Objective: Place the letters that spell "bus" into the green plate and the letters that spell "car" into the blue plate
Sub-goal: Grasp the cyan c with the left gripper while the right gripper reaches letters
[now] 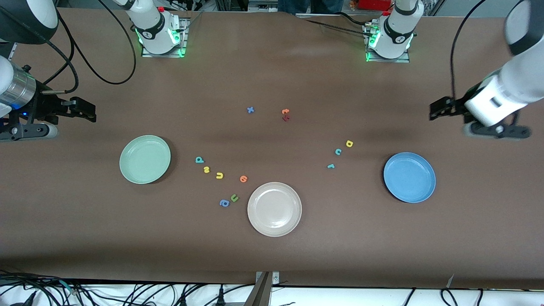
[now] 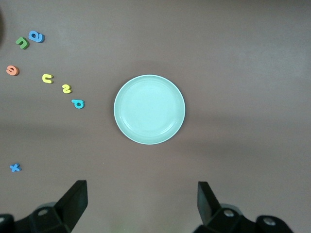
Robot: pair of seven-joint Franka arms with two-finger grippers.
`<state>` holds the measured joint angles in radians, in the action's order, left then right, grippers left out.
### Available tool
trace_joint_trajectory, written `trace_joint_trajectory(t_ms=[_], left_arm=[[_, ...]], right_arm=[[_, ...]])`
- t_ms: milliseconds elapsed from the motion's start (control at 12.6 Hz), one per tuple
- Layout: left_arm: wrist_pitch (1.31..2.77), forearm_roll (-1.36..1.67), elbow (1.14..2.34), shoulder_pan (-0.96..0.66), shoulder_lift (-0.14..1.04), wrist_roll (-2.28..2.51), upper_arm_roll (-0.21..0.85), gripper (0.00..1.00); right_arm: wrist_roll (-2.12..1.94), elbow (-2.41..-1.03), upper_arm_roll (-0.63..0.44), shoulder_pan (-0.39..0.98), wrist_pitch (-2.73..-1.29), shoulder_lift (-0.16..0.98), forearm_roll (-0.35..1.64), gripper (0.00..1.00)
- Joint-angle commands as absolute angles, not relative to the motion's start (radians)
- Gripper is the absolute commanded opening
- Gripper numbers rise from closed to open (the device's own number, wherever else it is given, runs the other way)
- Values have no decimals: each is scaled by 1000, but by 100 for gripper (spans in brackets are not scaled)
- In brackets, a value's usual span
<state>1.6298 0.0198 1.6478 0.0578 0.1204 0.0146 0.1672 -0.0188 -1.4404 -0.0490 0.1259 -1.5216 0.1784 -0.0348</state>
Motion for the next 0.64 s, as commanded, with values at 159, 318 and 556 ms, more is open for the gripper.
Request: trace_joint_trajectory(t_ms=[159,318,556], left_arm=[[1808,31,1664,28,279,5,270,100],[1938,20,1738,26,314,6,331,100],[2161,18,1923,-4,321,5,368,100]], right_arm=[[-20,-1448,-46,117,-1534,170,-14,100],[-31,-1492,-46,112,-1578,143,-15,100],[-55,-1627,-25,110,-1684,85,-28,100]])
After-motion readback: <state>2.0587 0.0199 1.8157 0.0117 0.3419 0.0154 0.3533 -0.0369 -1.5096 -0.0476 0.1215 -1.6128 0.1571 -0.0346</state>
